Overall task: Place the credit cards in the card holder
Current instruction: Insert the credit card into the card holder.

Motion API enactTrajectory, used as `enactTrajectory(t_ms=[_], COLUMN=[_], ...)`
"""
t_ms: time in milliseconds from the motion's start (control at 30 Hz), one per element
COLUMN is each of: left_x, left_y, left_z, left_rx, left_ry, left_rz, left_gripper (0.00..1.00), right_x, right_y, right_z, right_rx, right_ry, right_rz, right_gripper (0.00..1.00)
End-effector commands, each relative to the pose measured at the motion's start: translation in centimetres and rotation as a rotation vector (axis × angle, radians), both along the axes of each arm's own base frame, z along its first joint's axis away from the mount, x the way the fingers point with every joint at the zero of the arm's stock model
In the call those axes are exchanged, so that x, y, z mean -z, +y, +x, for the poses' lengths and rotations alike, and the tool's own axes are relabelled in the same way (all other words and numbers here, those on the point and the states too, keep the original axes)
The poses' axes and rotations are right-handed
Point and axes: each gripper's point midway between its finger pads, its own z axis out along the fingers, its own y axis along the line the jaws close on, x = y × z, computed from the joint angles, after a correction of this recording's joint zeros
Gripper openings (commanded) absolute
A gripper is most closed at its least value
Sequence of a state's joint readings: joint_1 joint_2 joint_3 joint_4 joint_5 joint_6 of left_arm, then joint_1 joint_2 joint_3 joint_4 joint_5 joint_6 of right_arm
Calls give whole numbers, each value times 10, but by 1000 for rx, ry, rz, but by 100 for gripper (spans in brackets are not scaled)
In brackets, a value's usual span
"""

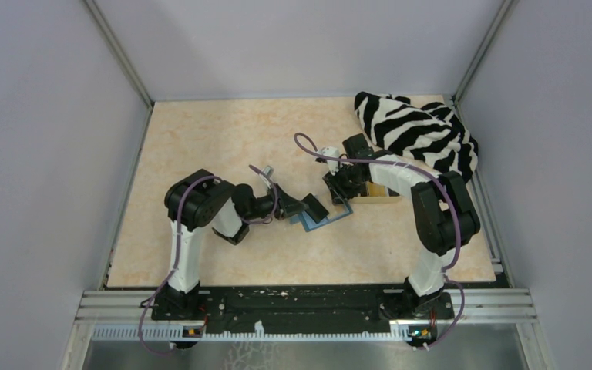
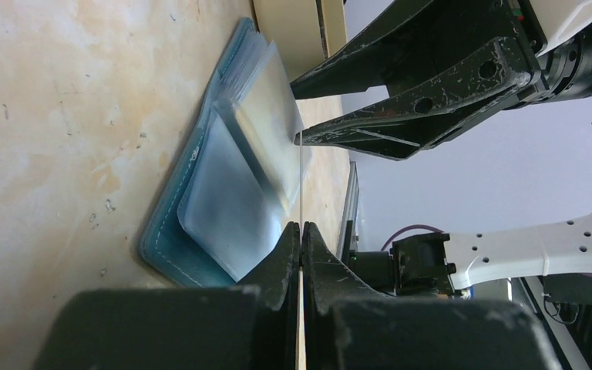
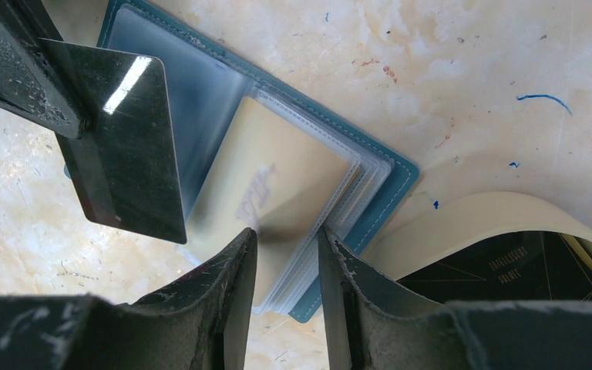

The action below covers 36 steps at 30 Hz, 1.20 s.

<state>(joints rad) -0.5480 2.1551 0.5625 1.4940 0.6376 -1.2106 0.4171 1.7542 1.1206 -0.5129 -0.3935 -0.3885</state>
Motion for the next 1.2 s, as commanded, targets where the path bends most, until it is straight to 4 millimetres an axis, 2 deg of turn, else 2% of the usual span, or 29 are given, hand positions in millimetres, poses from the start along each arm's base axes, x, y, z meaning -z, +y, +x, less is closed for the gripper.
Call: enactTrajectory(t_ms=[0, 433, 1167], left_x=[-6, 8, 17], left_y=[-3, 4, 3], left_z=[6, 4, 6], left_rx=[-20, -56, -50], left_ry=[-34, -5, 34], left_rz=[-26, 20, 74], left_gripper=[0, 0, 0], right_x=[-12, -12, -11], right_y=[5, 4, 5], right_z=[10, 9, 9], right_rx=[1, 3, 2], right_ry=[-41, -40, -38], right_rz=[0, -4, -4], right_gripper=[36, 36, 36])
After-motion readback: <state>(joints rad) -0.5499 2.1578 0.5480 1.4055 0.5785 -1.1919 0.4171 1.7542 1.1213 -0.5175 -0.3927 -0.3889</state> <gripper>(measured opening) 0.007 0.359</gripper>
